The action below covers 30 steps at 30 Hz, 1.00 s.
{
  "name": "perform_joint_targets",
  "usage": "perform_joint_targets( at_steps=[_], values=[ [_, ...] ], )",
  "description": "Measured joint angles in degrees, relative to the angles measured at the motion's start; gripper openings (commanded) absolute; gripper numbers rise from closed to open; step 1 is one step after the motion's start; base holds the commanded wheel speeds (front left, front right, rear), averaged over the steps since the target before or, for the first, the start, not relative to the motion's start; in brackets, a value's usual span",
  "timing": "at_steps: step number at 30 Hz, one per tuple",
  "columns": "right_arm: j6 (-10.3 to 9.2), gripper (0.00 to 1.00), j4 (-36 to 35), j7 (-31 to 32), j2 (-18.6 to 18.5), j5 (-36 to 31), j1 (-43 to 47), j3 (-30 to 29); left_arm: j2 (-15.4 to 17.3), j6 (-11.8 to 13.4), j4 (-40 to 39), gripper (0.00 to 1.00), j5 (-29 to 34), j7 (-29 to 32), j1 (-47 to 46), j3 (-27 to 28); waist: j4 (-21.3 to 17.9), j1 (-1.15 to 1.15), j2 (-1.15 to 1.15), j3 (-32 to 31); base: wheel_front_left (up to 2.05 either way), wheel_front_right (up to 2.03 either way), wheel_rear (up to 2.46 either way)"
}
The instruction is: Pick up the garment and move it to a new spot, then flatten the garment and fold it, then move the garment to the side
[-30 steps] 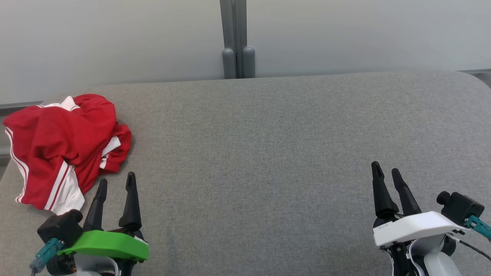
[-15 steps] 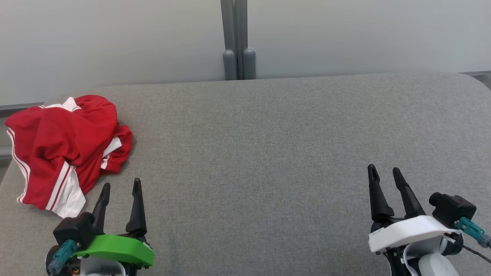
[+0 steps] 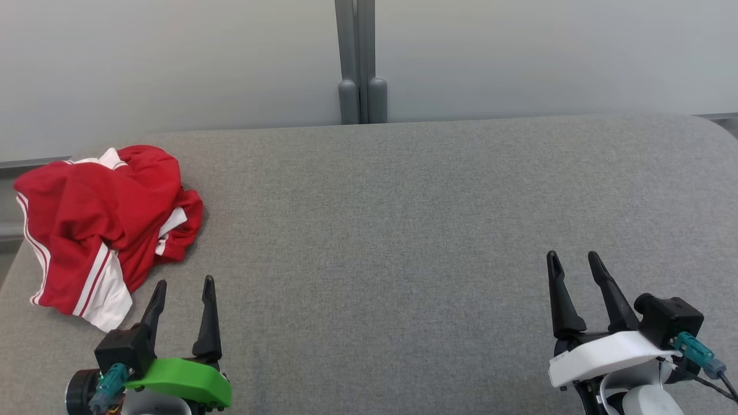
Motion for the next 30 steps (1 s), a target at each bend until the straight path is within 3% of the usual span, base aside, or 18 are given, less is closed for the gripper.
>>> perform_joint_targets(
  at_steps=[20, 30],
  values=[
    [0.01, 1.0, 1.74, -2.08, -0.09, -7.76, 0.48, -0.49, 0.34, -0.81, -0.8, 1.0, 1.82, 2.65, -0.45, 0.03, 0.51, 0.0, 0.0, -1.17, 0.0, 0.0, 0.0],
    [0.01, 1.0, 1.7, -1.47, -0.13, -7.1, 0.48, -2.82, 0.9, -0.22, -1.93, 1.0, 3.14, 2.9, 0.31, 0.44, 0.56, 0.0, 0.0, -1.09, 0.0, 0.0, 0.0]
  ],
)
